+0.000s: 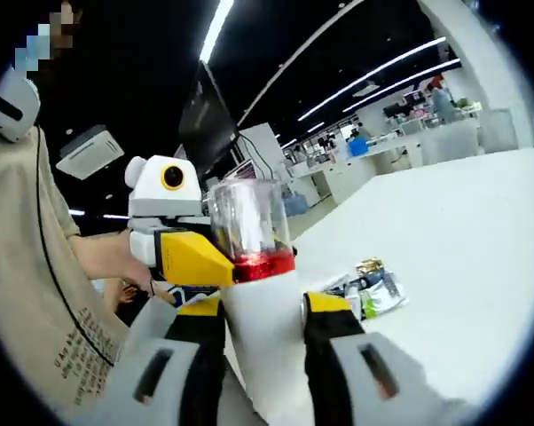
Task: Arrange the skincare products in the storage area until every visible bottle or jar stands upright without overlapping.
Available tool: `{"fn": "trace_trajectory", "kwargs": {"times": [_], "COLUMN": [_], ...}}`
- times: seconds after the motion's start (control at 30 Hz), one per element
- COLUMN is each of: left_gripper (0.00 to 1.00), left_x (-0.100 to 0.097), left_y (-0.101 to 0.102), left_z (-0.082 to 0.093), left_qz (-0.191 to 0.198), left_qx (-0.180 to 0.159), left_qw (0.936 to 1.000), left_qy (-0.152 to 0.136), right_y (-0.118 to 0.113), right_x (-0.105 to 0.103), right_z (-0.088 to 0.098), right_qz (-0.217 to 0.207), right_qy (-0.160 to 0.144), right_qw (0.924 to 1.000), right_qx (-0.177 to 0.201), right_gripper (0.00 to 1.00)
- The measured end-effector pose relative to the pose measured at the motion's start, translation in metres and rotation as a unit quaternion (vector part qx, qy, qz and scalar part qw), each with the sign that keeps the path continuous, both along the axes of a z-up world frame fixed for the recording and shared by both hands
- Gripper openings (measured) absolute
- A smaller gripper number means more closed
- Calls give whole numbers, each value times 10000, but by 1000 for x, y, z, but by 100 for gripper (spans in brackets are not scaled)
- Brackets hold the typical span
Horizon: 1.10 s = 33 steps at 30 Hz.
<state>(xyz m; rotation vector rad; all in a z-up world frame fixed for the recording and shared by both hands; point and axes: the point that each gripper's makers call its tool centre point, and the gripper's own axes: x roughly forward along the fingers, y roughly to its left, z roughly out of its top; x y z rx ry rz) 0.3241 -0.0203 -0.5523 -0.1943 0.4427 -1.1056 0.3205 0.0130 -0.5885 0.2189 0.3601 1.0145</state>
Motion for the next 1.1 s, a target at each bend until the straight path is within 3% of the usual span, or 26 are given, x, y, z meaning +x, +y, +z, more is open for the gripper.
{"fn": "trace_trajectory", "kwargs": {"times": [0.17,0.3,0.37,0.4,0.6,0.87,1.1], "left_gripper": [25,26,26,26,26,26,26], "left_x": [11,17,18,19,28,32,32], "left_y": [-8,-12,-15,-15,-20,-26,-30], "left_z": [-16,-33,-47,-52,-76,-98,-103], "left_qz": [18,-85,-219,-157,-237,-313,-347], "left_qx": [291,804,1210,1232,1281,1451,1492], "left_qw": [9993,9938,9861,9867,9865,9843,9831], "left_qy": [-221,-767,-1121,-1052,-991,-950,-1003], "right_y": [-8,-13,-15,-15,-23,-32,-37], "right_x": [16,28,31,34,43,49,49], "right_z": [-16,-36,-49,-53,-80,-103,-107], "right_qz": [-469,-705,-691,-675,-870,-985,-1029], "right_qy": [-61,-225,-289,-486,-475,-353,-349], "right_qw": [9983,9942,9915,9889,9821,9801,9802], "right_qx": [-349,-774,-1060,-1232,-1600,-1690,-1656], "right_gripper": [35,35,35,35,34,34,34]}}
